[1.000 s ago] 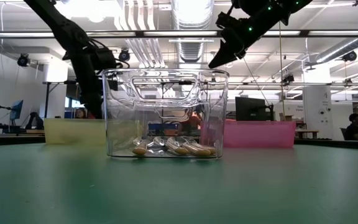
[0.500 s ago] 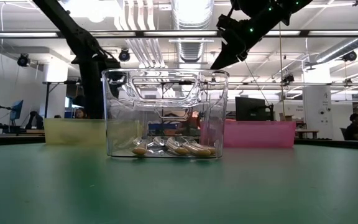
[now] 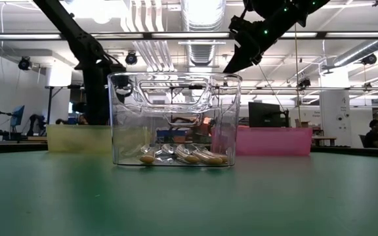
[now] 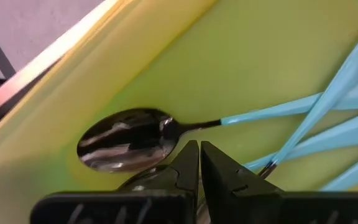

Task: Sort silverware by color (type)
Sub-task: Put the blue spoon into the yellow bin

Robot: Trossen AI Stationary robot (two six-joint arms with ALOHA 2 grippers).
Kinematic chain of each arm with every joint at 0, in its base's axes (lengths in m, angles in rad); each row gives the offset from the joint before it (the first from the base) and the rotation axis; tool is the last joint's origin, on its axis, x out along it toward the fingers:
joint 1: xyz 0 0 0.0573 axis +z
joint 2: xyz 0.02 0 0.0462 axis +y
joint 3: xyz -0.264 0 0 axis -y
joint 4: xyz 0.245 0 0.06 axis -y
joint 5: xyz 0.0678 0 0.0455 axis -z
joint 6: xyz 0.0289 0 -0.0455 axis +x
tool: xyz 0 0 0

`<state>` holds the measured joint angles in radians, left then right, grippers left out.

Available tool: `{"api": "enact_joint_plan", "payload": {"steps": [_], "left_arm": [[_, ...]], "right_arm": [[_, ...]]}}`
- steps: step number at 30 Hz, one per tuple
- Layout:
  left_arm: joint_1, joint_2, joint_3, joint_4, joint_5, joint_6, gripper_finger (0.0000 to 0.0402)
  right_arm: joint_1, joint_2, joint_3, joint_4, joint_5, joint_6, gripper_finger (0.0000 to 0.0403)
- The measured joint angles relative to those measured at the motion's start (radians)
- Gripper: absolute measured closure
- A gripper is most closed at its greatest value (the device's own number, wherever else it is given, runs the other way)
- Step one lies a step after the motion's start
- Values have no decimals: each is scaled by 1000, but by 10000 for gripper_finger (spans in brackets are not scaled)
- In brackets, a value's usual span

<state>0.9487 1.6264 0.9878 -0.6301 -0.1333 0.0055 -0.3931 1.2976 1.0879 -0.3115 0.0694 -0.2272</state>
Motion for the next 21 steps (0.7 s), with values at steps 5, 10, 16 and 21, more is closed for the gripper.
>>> {"api": "enact_joint_plan", "payload": {"steps": [5, 10, 16, 21], "left_arm": [[-11, 0, -1, 21, 0, -5, 401], [-17, 0, -15, 34, 0, -11, 401], [-18, 0, -35, 56, 1, -12, 401], [-18, 0, -54, 73, 1, -16, 401]], "right_arm": [[0, 0, 0, 0, 0, 0, 335], [0, 0, 0, -6, 0, 1, 335], [0, 0, 0, -6, 0, 0, 335], [0, 0, 0, -6, 0, 0, 335]]}}
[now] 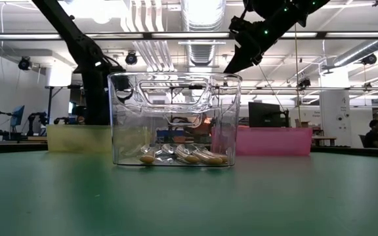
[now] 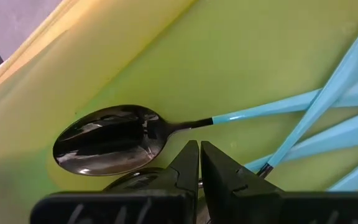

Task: Sort silverware by color (type)
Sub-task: Put the blue spoon into the yellow bin

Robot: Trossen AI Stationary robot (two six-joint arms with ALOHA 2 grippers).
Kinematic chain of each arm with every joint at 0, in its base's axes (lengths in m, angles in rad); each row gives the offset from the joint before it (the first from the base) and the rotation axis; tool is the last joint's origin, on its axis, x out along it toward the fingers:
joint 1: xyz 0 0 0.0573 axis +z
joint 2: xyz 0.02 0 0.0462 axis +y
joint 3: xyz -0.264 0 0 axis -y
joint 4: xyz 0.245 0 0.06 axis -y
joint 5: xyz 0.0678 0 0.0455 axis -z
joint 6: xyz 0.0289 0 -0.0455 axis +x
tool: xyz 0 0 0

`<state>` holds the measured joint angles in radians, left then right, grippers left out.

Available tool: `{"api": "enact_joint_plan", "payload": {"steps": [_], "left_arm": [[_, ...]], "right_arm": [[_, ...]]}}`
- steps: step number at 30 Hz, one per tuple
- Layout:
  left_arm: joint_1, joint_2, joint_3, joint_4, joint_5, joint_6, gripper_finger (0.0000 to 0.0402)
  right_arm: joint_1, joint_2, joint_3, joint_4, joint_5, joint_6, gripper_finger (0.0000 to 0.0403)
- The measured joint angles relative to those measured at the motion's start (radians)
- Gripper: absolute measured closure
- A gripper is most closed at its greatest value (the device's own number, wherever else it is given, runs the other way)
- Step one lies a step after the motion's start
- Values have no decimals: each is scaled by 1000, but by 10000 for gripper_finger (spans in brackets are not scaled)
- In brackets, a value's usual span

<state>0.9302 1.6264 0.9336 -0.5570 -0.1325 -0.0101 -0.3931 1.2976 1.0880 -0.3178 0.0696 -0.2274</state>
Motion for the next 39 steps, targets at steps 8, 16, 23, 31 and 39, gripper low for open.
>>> {"api": "enact_joint_plan", "payload": {"steps": [8, 16, 23, 31, 39], "left_arm": [[0, 0, -15, 32, 0, -18, 401], [-5, 0, -29, 42, 0, -26, 401], [-7, 0, -45, 57, 0, -27, 401], [-7, 0, -57, 99, 1, -45, 401], [-7, 0, -88, 138, -12, -63, 401]], "right_arm": [[0, 0, 0, 0, 0, 0, 335], [0, 0, 0, 0, 0, 0, 335], [0, 0, 0, 0, 0, 0, 335], [0, 0, 0, 0, 0, 0, 335], [0, 0, 0, -1, 0, 0, 335]]}}
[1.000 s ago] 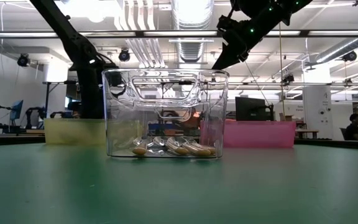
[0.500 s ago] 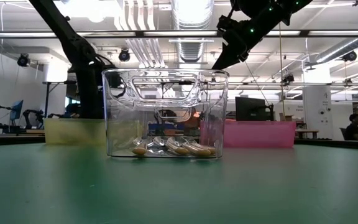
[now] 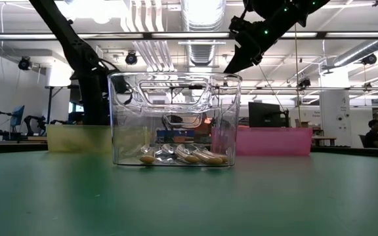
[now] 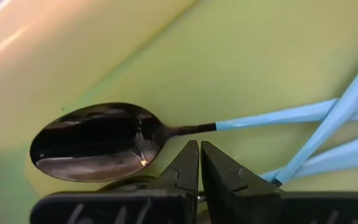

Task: Sort silverware by color (type)
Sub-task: Put the blue spoon into the yellow bin

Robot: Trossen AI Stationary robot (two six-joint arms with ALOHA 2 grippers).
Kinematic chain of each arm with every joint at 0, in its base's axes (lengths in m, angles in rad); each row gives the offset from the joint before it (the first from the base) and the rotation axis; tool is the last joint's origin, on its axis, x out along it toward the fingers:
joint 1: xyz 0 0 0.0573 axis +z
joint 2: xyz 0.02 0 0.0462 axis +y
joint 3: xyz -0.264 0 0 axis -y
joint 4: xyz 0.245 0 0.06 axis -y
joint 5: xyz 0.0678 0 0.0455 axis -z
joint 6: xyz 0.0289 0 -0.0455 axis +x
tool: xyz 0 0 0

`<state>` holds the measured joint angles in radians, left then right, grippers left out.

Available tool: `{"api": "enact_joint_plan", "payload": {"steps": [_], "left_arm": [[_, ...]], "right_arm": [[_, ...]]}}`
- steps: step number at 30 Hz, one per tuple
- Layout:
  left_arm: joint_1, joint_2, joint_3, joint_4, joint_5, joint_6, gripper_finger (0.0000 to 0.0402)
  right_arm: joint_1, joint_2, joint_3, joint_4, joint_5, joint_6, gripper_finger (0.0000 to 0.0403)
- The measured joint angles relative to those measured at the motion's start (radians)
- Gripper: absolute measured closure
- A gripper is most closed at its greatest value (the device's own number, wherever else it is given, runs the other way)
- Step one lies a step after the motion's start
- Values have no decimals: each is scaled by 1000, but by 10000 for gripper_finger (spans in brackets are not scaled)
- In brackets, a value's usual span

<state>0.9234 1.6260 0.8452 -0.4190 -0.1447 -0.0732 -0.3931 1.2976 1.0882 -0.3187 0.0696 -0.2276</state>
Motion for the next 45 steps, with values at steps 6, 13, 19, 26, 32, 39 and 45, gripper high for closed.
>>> {"api": "enact_joint_plan", "payload": {"steps": [6, 13, 19, 26, 32, 39, 45], "left_arm": [[0, 0, -5, 38, -3, 0, 401], [0, 0, -6, 51, -4, 5, 401], [0, -1, -15, 54, -4, 7, 401], [0, -1, -16, 65, -5, 7, 401], [0, -1, -8, 91, -6, 8, 401], [0, -1, -8, 102, -14, 41, 401], [0, -7, -7, 76, -13, 97, 401]], "right_arm": [[0, 0, 0, 0, 0, 0, 335], [0, 0, 0, -1, 0, 0, 335], [0, 0, 0, -10, 0, 0, 335], [0, 0, 0, -10, 0, 0, 335], [0, 0, 0, -9, 0, 0, 335], [0, 0, 0, -9, 0, 0, 335], [0, 0, 0, -9, 0, -6, 335]]}}
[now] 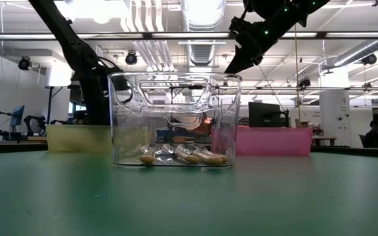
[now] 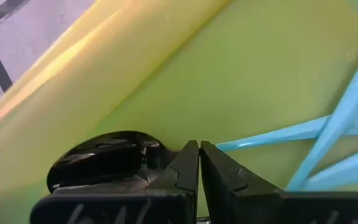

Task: Sort silverware by color (type)
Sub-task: Put the blue spoon into the yellow bin

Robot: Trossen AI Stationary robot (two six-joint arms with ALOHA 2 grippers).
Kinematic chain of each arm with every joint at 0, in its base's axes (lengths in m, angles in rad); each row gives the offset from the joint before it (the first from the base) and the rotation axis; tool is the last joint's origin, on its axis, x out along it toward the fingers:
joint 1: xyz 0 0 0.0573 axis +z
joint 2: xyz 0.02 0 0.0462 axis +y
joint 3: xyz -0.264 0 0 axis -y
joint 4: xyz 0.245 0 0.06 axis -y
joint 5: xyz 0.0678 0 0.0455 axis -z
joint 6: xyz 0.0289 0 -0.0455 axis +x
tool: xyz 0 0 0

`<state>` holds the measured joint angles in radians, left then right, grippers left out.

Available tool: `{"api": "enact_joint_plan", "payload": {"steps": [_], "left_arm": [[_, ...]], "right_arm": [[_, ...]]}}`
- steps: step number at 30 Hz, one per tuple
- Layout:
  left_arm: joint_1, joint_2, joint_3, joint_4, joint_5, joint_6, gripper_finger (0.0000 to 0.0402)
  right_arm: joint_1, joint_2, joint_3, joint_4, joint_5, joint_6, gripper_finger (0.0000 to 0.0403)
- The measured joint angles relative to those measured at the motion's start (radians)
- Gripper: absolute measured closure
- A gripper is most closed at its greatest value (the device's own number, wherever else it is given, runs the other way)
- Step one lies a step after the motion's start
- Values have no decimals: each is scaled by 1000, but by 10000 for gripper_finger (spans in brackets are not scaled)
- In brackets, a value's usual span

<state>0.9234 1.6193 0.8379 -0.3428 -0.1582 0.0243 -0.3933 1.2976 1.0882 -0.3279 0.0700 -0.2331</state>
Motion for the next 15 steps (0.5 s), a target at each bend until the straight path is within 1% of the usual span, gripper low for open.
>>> {"api": "enact_joint_plan", "payload": {"steps": [7, 15], "left_arm": [[0, -17, 0, -79, 44, 79, 401], [0, 21, 0, -15, 49, 99, 401]], "right_arm": [[0, 0, 0, 2, 0, -2, 335], [0, 0, 0, 3, 0, -2, 335]]}}
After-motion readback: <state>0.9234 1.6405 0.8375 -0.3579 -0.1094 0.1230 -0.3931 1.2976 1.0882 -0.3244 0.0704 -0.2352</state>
